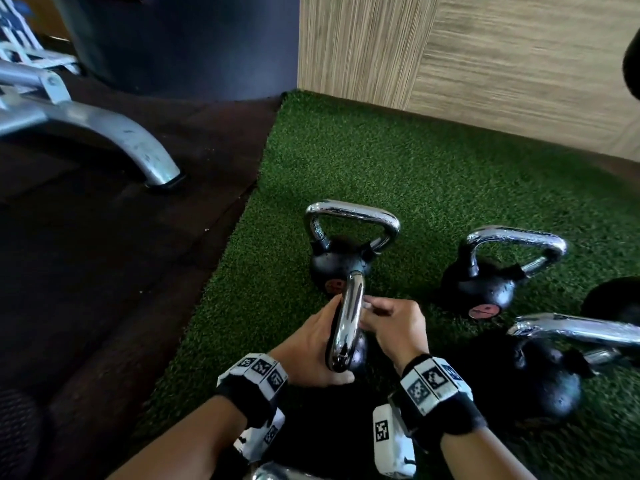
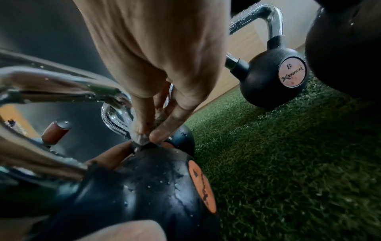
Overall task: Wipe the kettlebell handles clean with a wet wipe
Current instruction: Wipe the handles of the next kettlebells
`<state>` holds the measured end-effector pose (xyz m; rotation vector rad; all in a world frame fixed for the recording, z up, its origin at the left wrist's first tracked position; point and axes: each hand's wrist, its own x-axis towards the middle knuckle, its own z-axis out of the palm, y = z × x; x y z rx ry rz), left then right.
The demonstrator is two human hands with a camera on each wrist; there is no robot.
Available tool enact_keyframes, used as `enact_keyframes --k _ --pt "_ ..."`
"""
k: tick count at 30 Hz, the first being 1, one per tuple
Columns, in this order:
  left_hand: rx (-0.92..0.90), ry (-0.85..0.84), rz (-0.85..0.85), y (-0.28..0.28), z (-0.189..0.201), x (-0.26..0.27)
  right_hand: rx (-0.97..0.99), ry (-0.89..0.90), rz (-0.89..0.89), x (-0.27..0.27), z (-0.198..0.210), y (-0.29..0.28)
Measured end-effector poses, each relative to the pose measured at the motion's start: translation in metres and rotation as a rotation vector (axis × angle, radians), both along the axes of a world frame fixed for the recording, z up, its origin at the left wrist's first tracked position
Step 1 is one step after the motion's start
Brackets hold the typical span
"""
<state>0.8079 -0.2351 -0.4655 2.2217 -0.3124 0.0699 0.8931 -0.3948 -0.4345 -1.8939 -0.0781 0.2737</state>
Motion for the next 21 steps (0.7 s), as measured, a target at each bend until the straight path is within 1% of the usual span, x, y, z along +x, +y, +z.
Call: enact_keyframes --k 2,5,6,8,10,12,13,15,18,19,21 --pt "-0.019 -0.024 -0.023 0.002 0.002 0.001 -0.059 -0.084 -0.044 0.002 0.004 0.004" --pt "-0.001 -0.078 -0.040 0.007 -0.001 0.002 0.025 -0.193 -0.071 0.006 0.011 0.007" --pt "0.021 -0.089 -0.046 0.009 -0.003 0.003 0.059 -0.200 -0.067 0.008 0.011 0.007" --pt "0.025 -0.095 -0.045 0.012 -0.008 0.004 0.108 -0.157 -0.064 0.008 0.010 0.008" --pt "0.005 -0.056 -0.042 0.013 -0.009 0.004 0.114 -0.101 -0.061 0.008 0.011 0.008" --pt "-0.001 -0.021 -0.038 0.015 -0.011 0.007 0.100 -0.120 -0.057 0.009 0.014 0.008" --pt "0.002 -0.004 -0.039 0.017 -0.013 0.009 0.086 -0.175 -0.052 0.008 0.017 0.007" --pt "-0.001 0.034 -0.058 0.022 -0.015 0.011 0.038 -0.339 -0.025 0.000 0.029 0.006" --pt "0.018 0.120 -0.085 0.029 -0.015 0.014 0.009 -0.572 0.098 -0.015 0.043 0.004" --pt "0.039 0.151 -0.089 0.031 -0.015 0.014 -0.007 -0.618 0.146 -0.018 0.046 0.003" --pt "0.094 0.205 -0.082 0.033 -0.013 0.016 -0.048 -0.633 0.219 -0.019 0.054 0.003"
